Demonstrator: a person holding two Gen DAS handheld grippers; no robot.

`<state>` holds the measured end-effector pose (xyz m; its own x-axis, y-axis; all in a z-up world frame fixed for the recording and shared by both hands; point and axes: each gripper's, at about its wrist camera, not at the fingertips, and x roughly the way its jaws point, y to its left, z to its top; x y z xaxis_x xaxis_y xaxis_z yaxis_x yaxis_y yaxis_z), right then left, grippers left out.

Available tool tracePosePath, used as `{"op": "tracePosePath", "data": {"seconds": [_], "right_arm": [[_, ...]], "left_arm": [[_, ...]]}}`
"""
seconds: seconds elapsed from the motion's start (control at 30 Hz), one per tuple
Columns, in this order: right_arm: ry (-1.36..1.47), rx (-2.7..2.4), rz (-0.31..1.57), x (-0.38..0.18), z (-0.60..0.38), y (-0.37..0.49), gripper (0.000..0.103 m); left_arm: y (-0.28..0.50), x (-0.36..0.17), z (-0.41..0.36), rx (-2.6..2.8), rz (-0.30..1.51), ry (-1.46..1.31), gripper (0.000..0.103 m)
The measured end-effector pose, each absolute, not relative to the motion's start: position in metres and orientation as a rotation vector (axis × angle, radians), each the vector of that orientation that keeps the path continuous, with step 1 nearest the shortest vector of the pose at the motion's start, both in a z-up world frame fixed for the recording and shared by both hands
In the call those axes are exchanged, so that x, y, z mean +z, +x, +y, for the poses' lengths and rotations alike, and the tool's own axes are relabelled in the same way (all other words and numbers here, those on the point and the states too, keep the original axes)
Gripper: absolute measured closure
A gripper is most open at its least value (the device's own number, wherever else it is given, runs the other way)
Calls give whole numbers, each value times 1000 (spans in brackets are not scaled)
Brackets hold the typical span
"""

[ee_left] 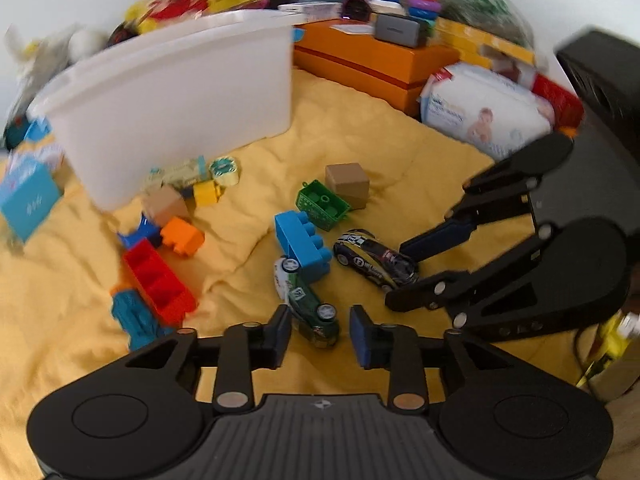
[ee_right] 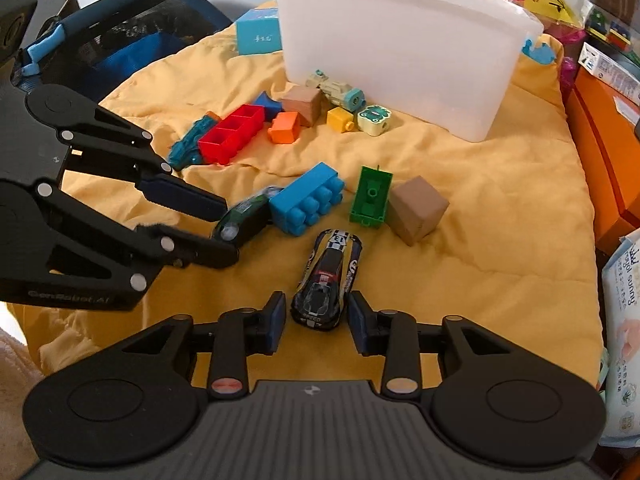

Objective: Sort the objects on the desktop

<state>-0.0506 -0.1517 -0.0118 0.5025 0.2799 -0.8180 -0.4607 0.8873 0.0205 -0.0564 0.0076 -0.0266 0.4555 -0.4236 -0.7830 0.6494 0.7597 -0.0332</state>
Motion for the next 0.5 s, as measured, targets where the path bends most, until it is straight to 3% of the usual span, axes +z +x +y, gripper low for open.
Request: {"op": "tracePosePath", "data": {"seconds": [0.17, 0.37, 0.5], "right_arm": [[-202, 454, 903, 0, -155, -53, 55], [-197, 444, 873, 7, -156, -47, 54], [-169, 437, 880, 5, -159, -48, 54]], "left_arm": [[-55, -13, 14, -613, 835, 188, 53], [-43, -11, 20, -494, 842, 162, 53], [-25, -25, 41, -472, 968, -69, 54]]}}
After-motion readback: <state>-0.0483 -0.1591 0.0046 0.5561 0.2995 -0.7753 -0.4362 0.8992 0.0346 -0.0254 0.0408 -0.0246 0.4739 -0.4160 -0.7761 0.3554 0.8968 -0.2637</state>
